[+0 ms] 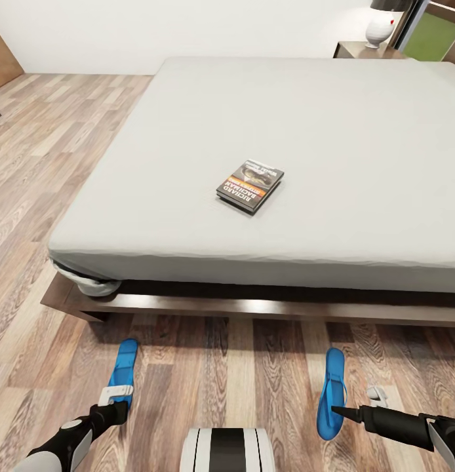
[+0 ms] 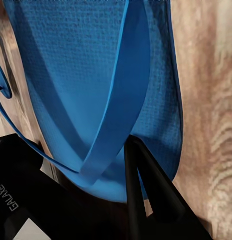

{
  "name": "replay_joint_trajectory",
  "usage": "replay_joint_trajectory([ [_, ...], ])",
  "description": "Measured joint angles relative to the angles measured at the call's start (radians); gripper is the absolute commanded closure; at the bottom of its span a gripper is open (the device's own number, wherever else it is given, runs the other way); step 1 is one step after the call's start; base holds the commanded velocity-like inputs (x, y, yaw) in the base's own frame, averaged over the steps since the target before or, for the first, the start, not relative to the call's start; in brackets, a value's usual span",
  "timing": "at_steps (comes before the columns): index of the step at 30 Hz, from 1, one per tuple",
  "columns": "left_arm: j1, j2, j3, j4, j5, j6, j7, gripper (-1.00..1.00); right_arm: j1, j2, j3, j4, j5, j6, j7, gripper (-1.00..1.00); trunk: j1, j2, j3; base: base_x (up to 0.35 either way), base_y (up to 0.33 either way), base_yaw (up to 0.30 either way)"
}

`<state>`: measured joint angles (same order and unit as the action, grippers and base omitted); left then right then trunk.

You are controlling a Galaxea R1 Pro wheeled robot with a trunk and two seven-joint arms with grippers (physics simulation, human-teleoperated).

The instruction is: In the bedroom, move the book from the bed onto either nightstand, and place the two sandals side by side next to the bed.

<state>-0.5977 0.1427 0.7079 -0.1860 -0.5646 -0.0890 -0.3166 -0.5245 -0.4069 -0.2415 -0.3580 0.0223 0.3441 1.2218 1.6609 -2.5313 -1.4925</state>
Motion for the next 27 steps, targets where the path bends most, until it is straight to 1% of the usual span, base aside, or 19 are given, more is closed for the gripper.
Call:
replay_joint_trajectory([
  [4,0.0,0.0,0.0,0.0,0.0,0.001,0.0,1.0,0.0,0.001,0.0,0.0,0.0,0.0,0.0,1.0,0.0,0.0,0.0,0.0,0.0,0.0],
  [8,0.0,0.0,0.0,0.0,-0.001,0.001,0.0,1.0,0.0,0.0,0.001,0.0,0.0,0.0,0.0,1.0,0.002,-0.001,-0.015,0.0,0.0,0.0],
  [15,0.0,0.0,0.0,0.0,0.0,0.001,0.0,1.0,0.0,0.0,0.0,-0.001,0.0,0.0,0.0,1.0,0.002,-0.001,-0.015,0.0,0.0,0.0],
  [20,0.0,0.0,0.0,-0.001,0.0,0.001,0.0,1.0,0.0,0.0,0.001,-0.001,0.0,0.0,0.0,1.0,0.004,-0.002,-0.035,0.0,0.0,0.0],
  [27,0.0,0.0,0.0,-0.001,0.001,0.001,0.0,1.0,0.0,0.0,0.0,-0.001,0.0,0.001,0.0,1.0,0.004,-0.002,-0.035,0.0,0.0,0.0],
])
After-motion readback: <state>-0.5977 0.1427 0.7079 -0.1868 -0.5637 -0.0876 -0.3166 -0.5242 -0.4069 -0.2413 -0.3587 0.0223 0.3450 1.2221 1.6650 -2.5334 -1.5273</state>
